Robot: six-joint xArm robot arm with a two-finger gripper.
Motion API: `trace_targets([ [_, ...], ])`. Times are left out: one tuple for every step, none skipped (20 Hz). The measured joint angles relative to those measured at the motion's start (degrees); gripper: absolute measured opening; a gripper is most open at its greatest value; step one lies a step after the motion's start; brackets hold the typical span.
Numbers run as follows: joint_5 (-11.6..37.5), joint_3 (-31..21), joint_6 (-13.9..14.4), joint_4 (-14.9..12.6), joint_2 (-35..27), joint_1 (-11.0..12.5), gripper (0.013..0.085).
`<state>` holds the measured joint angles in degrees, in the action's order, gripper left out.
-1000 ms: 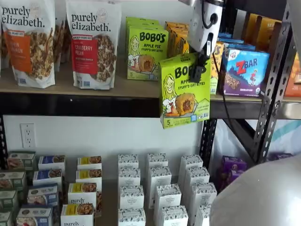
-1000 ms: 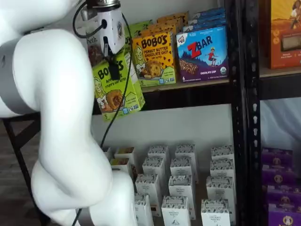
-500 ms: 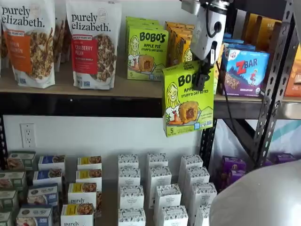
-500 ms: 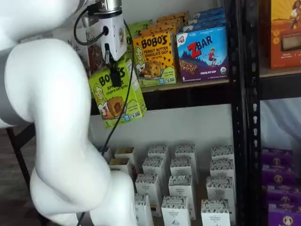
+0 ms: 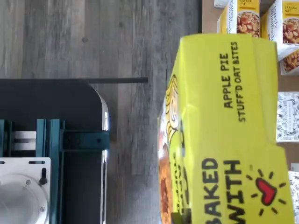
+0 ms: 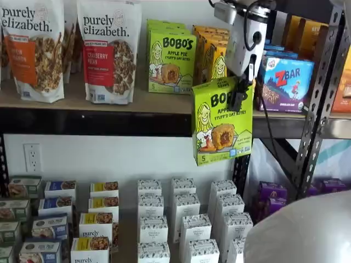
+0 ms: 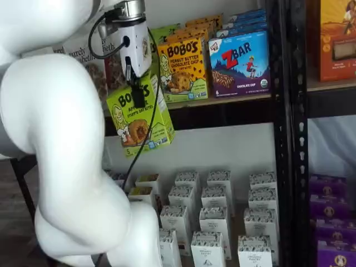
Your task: Pick the green box on the top shelf, the fourth from the left
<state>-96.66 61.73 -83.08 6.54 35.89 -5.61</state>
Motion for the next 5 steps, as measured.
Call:
trace_targets([
  [0.1,-0.3,-0.1,0.0,0.2,0.1,0.0290],
  [0.1,-0.5,-0.1,0.1,0.4,0.1,0.0290],
  [0.1,-0.7,-0.2,0.1,0.6,0.1,0.0290],
  [0.2,-0.9,-0.2,0.1,0.8,0.2,0.0290],
  [0.2,-1.1,-0.2,0.1,0.9,0.2,0.0290],
])
